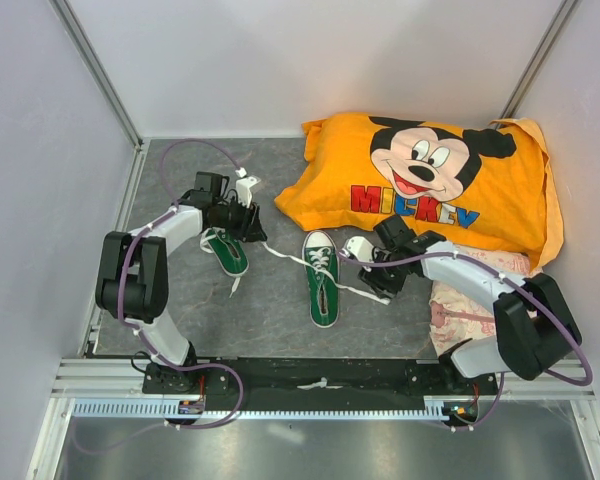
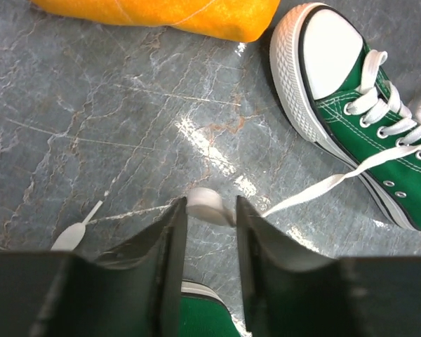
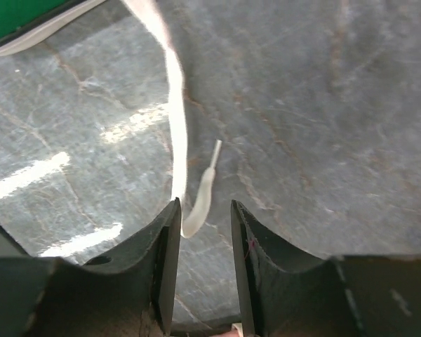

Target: Tie the shoes

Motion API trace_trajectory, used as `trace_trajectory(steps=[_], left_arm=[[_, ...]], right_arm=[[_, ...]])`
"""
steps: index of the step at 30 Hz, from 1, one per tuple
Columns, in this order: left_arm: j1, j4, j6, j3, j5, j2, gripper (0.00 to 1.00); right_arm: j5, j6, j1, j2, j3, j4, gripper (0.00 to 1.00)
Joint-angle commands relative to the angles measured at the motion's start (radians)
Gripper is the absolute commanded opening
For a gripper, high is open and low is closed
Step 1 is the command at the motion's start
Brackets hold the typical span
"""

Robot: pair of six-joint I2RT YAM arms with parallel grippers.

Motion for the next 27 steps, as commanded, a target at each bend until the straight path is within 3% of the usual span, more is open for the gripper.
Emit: trace_trajectory(steps=[1,5,10,15,23,27], left_arm=[[0.009,-0.009,0.014,0.016,-0.074,-0.033,0.47],[0.031,-0.023,0.023,0.021,-0.111,-0.065,0.54],[0.042,-0.046,0.059,-0.011,-0.065,-0.137,0.57],[0.043,-0.047,0.044,-0.043,-0.021,-0.193,0.58],[0.043,-0.038,0.042,-0.082,-0.002,-0.246,0.57],[0.043,-0.033,0.054,-0.085,-0.013,-0.251,0.56]], right_arm=[[0.031,-0.027,-0.022,0.003,0.055,-0.019,0.42],[0.019,-0.032,-0.022,-0.003,0.06,-0.027,0.43],[-0.069,-0.01,-0.017,0.023,0.08,-0.047,0.5],[-0.06,0.002,0.013,0.058,0.07,-0.022,0.5],[-0.003,0.071,0.012,0.113,0.086,0.056,0.45],[0.046,0.045,0.012,0.12,0.066,0.058,0.38]])
